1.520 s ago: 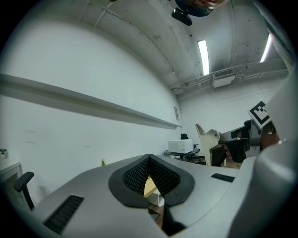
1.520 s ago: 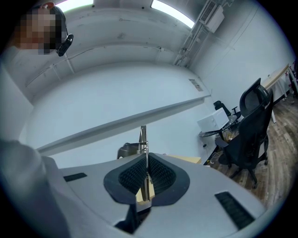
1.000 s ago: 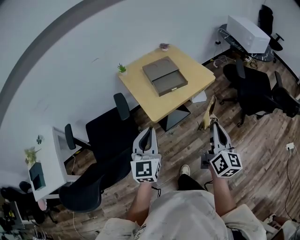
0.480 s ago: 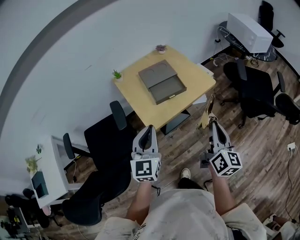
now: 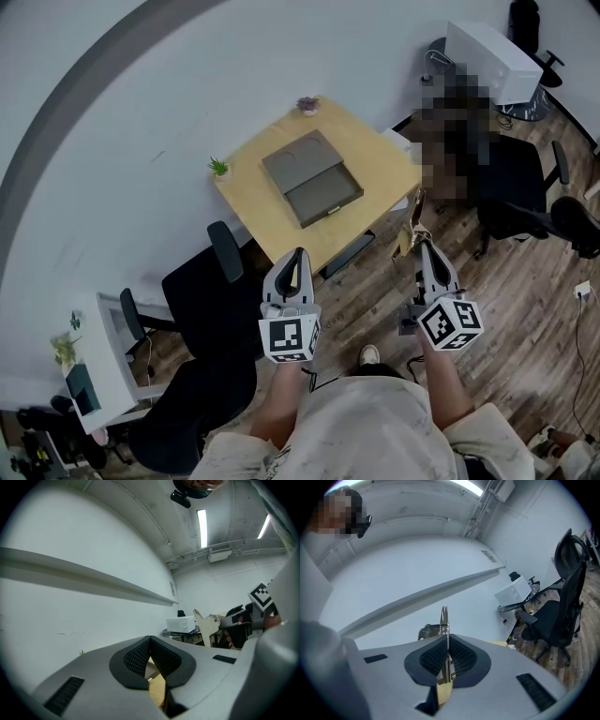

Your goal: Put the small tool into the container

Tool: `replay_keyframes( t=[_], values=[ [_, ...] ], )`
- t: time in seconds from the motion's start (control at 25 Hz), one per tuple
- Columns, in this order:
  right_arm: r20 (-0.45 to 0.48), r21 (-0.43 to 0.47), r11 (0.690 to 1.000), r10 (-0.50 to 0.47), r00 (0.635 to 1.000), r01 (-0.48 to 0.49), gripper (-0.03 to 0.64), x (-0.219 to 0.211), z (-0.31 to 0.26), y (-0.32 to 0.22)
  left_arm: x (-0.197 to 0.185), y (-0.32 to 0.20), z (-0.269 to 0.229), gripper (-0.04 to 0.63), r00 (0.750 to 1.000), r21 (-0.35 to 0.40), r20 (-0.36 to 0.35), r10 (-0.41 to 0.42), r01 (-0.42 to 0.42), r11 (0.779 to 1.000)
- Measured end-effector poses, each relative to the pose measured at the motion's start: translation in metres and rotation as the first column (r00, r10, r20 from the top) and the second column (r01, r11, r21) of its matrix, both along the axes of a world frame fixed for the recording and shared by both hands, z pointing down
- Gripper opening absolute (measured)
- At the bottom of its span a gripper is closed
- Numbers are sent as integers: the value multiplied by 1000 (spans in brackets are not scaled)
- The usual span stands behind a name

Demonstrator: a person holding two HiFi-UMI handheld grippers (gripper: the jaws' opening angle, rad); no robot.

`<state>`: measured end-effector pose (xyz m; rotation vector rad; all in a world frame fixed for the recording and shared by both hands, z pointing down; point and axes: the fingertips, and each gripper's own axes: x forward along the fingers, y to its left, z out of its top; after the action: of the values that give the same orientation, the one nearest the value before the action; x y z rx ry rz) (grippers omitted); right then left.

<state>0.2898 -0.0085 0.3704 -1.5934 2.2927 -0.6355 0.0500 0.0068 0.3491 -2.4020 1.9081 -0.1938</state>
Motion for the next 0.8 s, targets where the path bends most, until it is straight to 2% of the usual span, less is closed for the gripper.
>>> replay_keyframes(
  t=[0.4, 0.8],
  values=[
    [-23, -14, 1000, 0, 1000, -1, 18, -19, 2, -27, -7, -33, 4, 6, 999, 2, -24, 30, -30, 1000],
    [-38, 13, 998, 67, 997, -67, 18, -52, -10, -69, -43, -97, 2, 6, 995, 20, -47, 87, -86, 996]
  ],
)
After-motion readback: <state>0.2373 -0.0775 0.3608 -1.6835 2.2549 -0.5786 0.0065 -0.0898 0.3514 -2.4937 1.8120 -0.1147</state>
